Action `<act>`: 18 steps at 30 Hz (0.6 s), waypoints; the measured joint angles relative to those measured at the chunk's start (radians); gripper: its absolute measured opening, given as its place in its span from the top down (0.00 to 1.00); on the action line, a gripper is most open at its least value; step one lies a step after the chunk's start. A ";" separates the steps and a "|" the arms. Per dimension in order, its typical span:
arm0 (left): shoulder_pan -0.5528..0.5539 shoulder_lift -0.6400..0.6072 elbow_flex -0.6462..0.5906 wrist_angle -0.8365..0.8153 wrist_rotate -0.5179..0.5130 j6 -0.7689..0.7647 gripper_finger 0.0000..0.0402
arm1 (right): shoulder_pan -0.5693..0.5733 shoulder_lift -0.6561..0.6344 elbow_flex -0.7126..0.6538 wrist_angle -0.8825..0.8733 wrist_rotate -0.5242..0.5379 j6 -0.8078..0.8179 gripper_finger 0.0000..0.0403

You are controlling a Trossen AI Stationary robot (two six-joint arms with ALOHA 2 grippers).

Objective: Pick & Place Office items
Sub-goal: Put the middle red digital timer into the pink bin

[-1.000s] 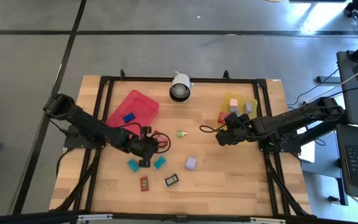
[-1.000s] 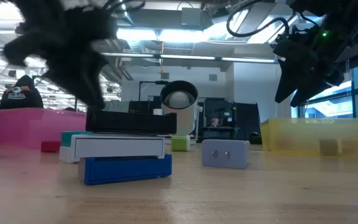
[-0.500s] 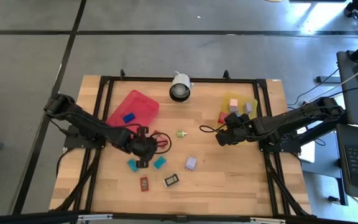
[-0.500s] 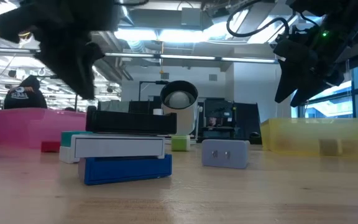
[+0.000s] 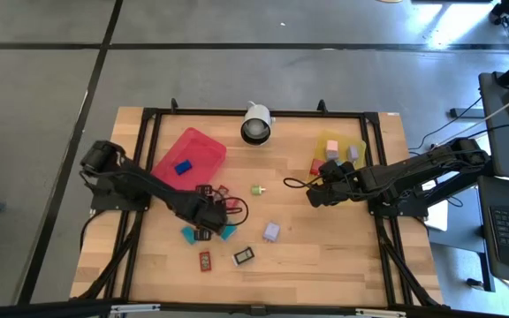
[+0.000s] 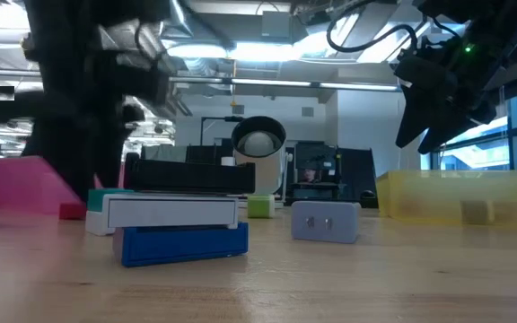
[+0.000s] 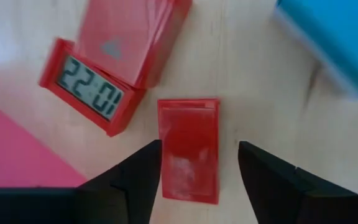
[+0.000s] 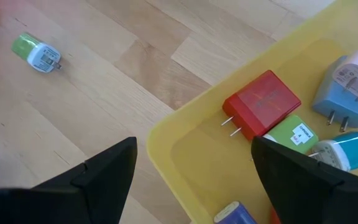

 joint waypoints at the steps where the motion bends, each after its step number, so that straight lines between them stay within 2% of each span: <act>1: 0.003 0.020 0.000 0.000 0.000 0.009 0.47 | 0.000 0.000 0.000 0.001 0.000 0.000 0.21; 6: 0.021 0.090 0.007 -0.007 0.002 0.040 0.47 | 0.000 0.000 0.000 0.003 0.000 0.000 0.21; 13: 0.039 0.076 0.002 0.009 0.053 0.009 0.48 | 0.000 0.000 0.000 0.007 0.000 0.000 0.21; 18: 0.039 0.068 0.000 0.019 0.066 -0.029 0.55 | 0.000 0.000 0.000 0.007 0.000 0.000 0.21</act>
